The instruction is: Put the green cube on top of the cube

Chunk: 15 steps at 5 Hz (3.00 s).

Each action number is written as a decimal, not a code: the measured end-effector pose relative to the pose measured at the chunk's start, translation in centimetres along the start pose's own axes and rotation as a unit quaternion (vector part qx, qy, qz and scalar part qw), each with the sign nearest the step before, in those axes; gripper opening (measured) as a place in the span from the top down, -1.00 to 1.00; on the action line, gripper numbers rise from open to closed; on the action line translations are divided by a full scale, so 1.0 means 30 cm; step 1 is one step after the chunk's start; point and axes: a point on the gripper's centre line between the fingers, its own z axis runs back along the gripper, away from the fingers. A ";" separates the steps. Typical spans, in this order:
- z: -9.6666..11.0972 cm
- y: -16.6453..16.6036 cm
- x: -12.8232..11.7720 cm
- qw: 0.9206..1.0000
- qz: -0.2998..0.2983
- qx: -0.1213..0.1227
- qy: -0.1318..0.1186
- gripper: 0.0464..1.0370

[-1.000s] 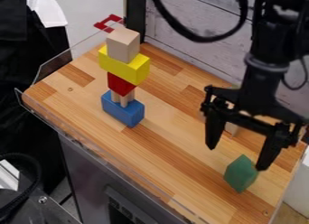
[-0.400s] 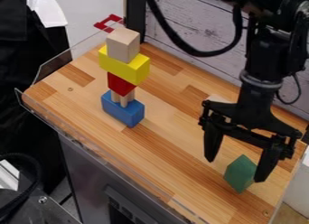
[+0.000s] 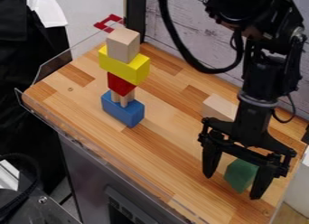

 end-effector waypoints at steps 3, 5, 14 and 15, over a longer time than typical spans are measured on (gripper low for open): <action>-0.038 0.012 0.050 1.000 0.006 0.003 0.010 -0.92; -0.039 0.004 0.075 1.000 0.014 0.000 0.001 -0.84; 0.604 0.354 -0.107 0.978 0.080 0.010 -0.193 -0.05; 0.621 0.401 -0.099 0.977 0.092 0.009 -0.192 -0.05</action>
